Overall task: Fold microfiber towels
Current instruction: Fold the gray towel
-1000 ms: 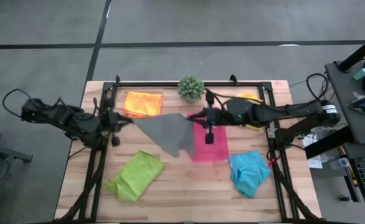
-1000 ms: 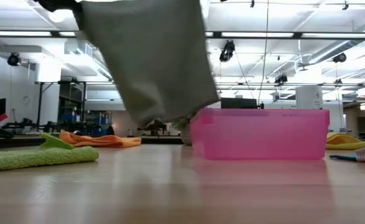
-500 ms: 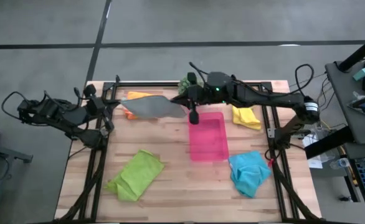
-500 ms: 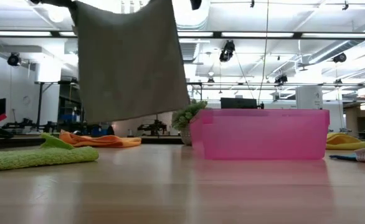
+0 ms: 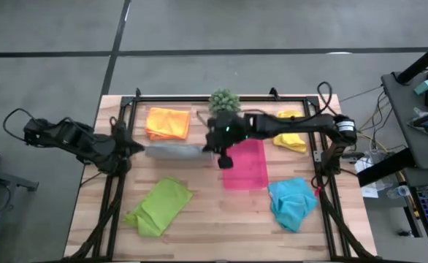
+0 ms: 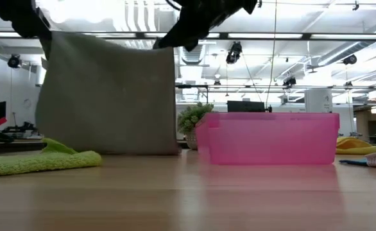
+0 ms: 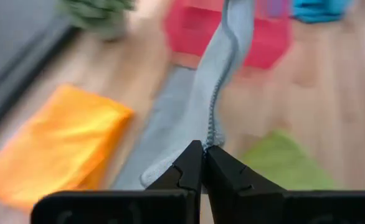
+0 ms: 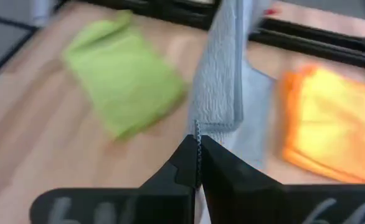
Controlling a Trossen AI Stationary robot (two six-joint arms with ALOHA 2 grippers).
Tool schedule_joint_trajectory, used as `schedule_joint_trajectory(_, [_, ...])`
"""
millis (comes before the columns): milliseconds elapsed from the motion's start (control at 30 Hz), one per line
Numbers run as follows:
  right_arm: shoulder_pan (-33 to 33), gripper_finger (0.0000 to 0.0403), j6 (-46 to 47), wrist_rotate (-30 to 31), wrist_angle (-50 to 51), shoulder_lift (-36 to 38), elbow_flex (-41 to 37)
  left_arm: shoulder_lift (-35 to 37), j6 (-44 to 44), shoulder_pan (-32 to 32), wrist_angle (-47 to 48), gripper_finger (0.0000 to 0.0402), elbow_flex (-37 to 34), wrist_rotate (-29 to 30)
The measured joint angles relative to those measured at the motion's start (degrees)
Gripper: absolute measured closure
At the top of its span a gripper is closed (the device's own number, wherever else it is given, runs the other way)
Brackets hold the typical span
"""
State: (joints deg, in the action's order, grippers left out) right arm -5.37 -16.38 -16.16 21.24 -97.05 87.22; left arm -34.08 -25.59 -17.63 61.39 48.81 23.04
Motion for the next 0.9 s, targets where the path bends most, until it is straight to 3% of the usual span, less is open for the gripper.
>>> schedule_joint_trajectory(233, [5.83,0.0394,0.36,-9.65,1.89,-2.62,0.00,-4.76,-3.29,-0.02,-7.24,0.0401,-3.14,-15.54])
schedule_joint_trajectory(467, [11.39,0.0394,3.64,-9.73,4.35,-2.52,-2.05,-12.99,-7.25,-0.39,-12.24,0.0401,-7.23,-25.80])
schedule_joint_trajectory(600, [12.99,0.0394,6.66,-5.98,2.39,-2.49,-4.33,-18.41,-10.12,-0.50,-12.77,0.0401,-8.47,-28.54])
schedule_joint_trajectory(767, [12.82,0.0394,10.71,5.71,1.42,-2.50,-7.50,-24.65,-11.55,-0.48,-11.89,0.0401,-8.46,-28.56])
schedule_joint_trajectory(900, [11.76,0.0394,11.92,11.68,-0.33,-2.50,-10.08,-28.13,-10.74,-0.35,-10.87,0.0401,-8.43,-25.06])
